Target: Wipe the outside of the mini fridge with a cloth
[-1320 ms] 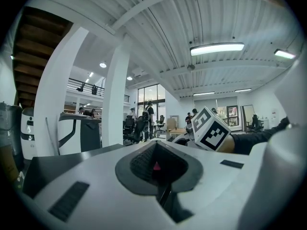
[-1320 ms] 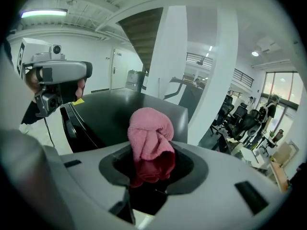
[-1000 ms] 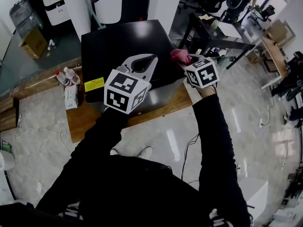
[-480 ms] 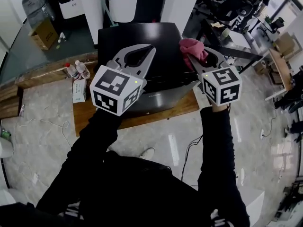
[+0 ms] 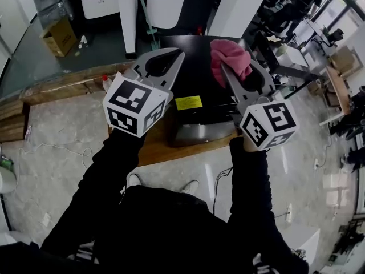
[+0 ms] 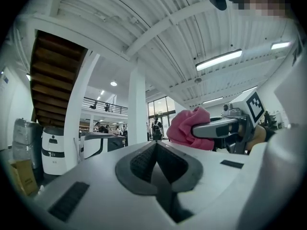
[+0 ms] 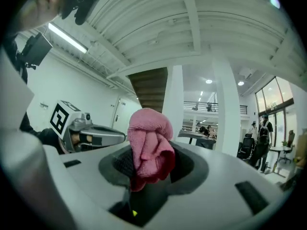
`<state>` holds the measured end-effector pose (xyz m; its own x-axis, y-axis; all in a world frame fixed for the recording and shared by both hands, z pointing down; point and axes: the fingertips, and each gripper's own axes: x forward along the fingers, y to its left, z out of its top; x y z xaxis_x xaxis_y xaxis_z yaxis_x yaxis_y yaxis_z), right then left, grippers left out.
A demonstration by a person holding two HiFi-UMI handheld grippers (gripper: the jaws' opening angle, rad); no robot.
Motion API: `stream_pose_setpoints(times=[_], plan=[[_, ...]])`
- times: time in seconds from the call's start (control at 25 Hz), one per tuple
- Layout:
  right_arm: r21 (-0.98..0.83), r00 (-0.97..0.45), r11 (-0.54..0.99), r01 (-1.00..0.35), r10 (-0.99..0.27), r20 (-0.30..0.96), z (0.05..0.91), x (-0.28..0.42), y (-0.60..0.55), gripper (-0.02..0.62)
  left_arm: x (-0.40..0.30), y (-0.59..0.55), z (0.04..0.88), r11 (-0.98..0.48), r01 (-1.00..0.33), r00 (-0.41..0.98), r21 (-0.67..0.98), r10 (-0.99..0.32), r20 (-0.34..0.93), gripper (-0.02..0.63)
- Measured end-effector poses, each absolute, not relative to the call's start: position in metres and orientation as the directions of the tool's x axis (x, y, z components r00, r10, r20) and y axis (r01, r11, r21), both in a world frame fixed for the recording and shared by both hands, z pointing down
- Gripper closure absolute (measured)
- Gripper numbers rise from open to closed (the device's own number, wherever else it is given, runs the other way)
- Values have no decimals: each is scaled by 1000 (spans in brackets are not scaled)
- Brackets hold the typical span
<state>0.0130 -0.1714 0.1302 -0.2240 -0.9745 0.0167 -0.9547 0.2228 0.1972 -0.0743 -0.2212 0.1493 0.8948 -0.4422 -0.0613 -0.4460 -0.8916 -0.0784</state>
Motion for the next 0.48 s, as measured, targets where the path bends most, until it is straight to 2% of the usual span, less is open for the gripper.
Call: stream_pose_setpoints(times=[0.28,0.48], plan=[[68,-219,214,-975,-972,-80,133,-108,-222,434,-173,-275,154,-923,-371,927,-101,-360,-106,600],[-149,-181,210,-966,-965,-189,165,-160,-252,434,-227,-301,174,-922,-378,917,-88,-359,-177,600]])
